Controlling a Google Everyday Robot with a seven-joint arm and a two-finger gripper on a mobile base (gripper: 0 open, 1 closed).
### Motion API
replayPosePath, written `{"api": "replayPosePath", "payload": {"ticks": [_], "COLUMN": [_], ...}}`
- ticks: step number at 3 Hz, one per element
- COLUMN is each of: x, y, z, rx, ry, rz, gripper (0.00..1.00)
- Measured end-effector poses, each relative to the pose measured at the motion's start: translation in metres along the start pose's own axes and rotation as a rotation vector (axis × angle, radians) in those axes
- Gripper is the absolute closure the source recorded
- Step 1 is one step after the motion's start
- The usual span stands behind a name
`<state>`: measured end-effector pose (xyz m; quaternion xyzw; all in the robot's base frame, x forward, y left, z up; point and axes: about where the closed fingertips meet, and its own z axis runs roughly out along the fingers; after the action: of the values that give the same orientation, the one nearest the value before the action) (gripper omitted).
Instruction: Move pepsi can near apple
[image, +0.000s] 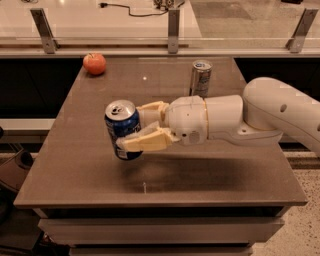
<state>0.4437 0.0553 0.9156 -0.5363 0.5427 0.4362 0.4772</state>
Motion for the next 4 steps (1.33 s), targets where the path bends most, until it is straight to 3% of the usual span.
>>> {"api": "replayPosePath", "payload": {"ticks": [3,4], "x": [-0.096,-0.098], "y": [-0.105,-0.137], "z": [0.023,0.034], "rx": [0.079,0.131], "ry": [0.008,-0.054], "rz": [0.02,0.047], "gripper": [1.0,1.0]}}
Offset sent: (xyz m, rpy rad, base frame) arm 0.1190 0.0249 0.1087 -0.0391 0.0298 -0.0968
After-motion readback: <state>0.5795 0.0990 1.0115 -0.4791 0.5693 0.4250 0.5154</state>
